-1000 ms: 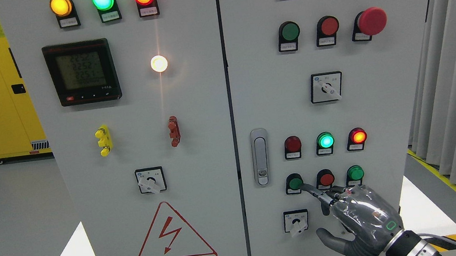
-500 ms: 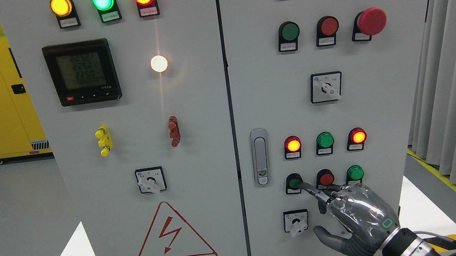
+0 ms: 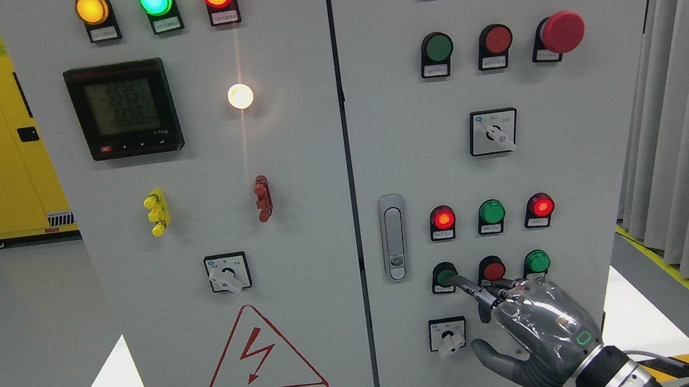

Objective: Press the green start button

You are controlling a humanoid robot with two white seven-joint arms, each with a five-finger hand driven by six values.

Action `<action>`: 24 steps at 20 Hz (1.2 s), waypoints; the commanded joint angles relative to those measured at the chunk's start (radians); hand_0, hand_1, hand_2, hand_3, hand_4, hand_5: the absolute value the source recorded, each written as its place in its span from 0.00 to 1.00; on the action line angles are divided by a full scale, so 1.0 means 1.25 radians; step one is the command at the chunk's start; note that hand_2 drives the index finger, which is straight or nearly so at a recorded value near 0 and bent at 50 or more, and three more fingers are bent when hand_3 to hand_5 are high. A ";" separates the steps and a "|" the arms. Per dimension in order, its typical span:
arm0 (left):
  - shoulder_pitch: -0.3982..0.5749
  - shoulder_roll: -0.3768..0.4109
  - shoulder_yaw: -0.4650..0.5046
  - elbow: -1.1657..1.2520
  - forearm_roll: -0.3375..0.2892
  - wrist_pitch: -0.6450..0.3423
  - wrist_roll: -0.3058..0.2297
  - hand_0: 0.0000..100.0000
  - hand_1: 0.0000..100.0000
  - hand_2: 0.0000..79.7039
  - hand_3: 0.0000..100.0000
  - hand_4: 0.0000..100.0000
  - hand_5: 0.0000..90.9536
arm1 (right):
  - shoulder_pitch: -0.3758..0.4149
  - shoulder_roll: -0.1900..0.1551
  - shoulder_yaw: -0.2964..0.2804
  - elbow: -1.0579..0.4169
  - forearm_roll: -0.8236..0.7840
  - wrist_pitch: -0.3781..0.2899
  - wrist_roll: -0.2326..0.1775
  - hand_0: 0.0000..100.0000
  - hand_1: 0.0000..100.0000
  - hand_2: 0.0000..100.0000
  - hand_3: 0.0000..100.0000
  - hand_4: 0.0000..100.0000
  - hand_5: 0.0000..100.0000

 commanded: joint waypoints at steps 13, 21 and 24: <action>0.007 0.000 0.000 -0.022 0.000 -0.003 0.001 0.12 0.56 0.00 0.00 0.00 0.00 | 0.085 0.000 0.046 -0.059 -0.309 -0.011 -0.030 0.86 0.81 0.00 0.65 0.63 0.65; 0.007 0.000 0.000 -0.022 0.000 -0.003 0.001 0.12 0.56 0.00 0.00 0.00 0.00 | 0.232 0.116 0.075 -0.135 -0.549 0.006 0.146 0.83 0.79 0.00 0.33 0.36 0.32; 0.007 0.000 0.000 -0.022 0.000 -0.003 0.001 0.12 0.56 0.00 0.00 0.00 0.00 | 0.290 0.130 0.108 -0.174 -0.649 0.077 0.148 0.87 0.73 0.00 0.19 0.24 0.20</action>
